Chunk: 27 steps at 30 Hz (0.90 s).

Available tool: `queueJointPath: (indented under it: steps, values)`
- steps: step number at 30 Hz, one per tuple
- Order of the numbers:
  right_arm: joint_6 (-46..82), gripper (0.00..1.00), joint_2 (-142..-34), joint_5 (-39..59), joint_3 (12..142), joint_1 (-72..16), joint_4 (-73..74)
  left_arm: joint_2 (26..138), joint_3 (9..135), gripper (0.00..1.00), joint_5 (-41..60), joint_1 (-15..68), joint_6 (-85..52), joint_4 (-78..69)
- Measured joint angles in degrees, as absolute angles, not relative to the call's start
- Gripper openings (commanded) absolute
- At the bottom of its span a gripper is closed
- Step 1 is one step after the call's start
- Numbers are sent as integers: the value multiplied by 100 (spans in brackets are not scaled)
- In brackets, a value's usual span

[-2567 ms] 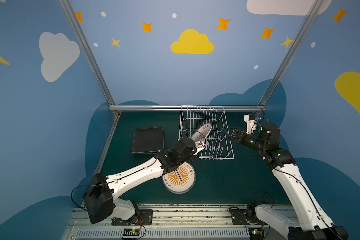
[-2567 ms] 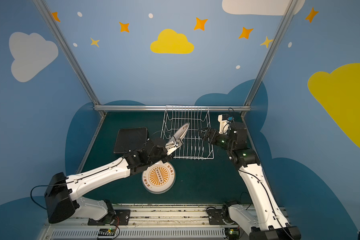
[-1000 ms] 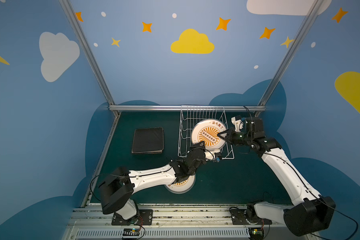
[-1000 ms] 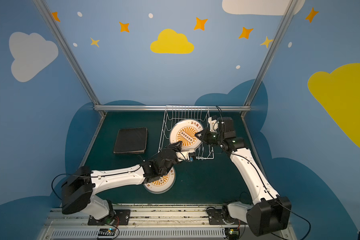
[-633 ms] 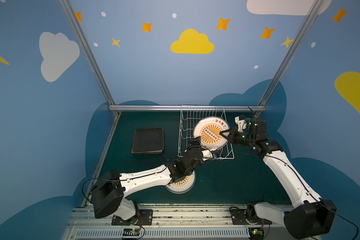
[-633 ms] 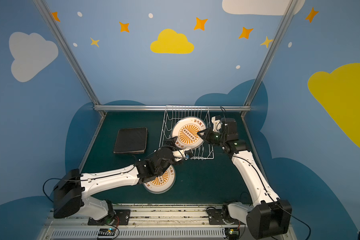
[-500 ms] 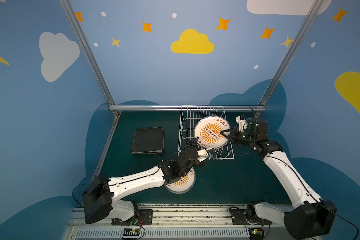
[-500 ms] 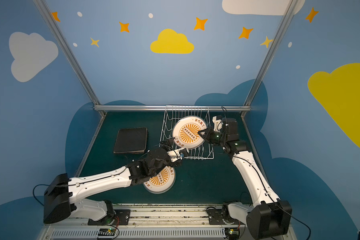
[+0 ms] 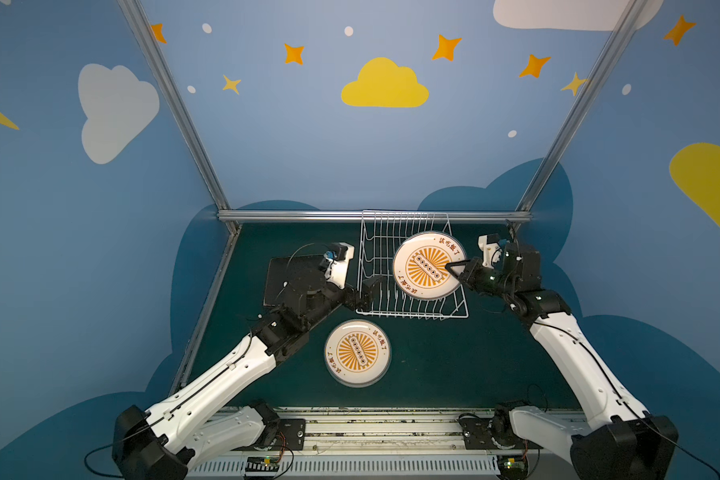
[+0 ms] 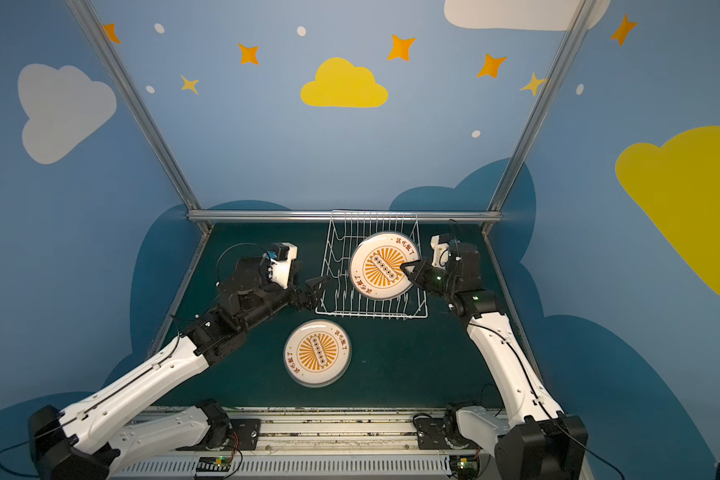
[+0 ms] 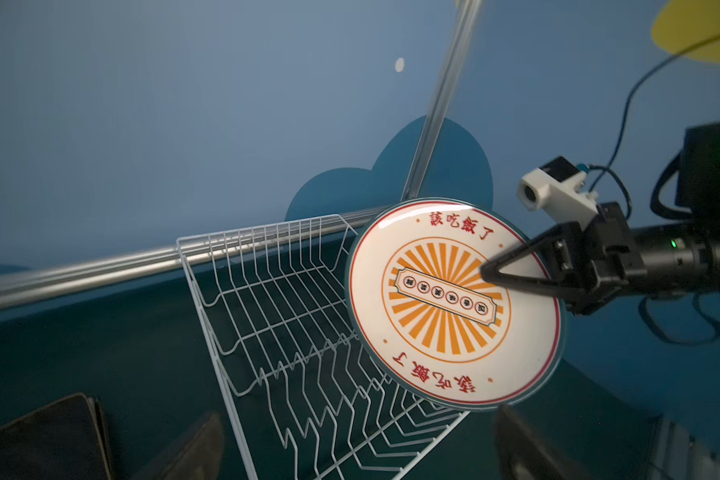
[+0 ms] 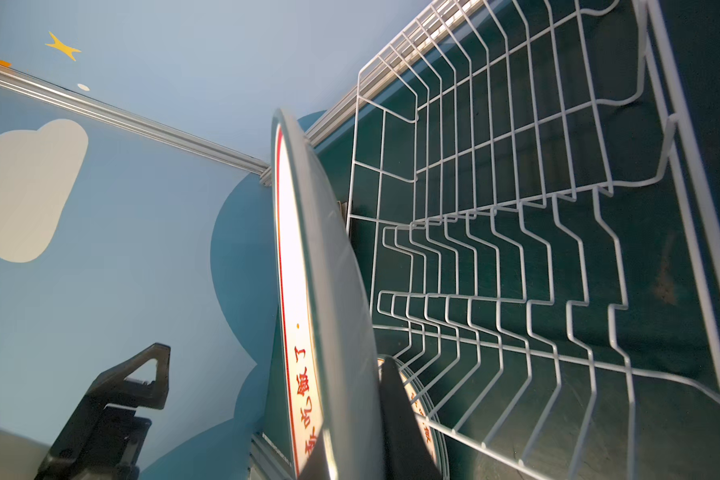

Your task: Unload the plates from the dish rack

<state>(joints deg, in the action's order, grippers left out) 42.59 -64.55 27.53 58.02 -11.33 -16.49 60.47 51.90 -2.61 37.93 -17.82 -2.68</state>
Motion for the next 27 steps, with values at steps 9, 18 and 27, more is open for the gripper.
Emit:
queueJointPath:
  steps: [9,18,27]
  values:
    - [3966,0,-6281,2836,5769,-1133,-1330,7076,5177,99,1052,3371,-3667,-613]
    - [3833,0,-6302,3164,5688,-1133,-1219,8549,5725,96,2552,3288,-4783,-1678]
    - [3806,0,-6455,3448,5688,-1133,-1162,9255,6036,80,3575,3284,-5518,-2735]
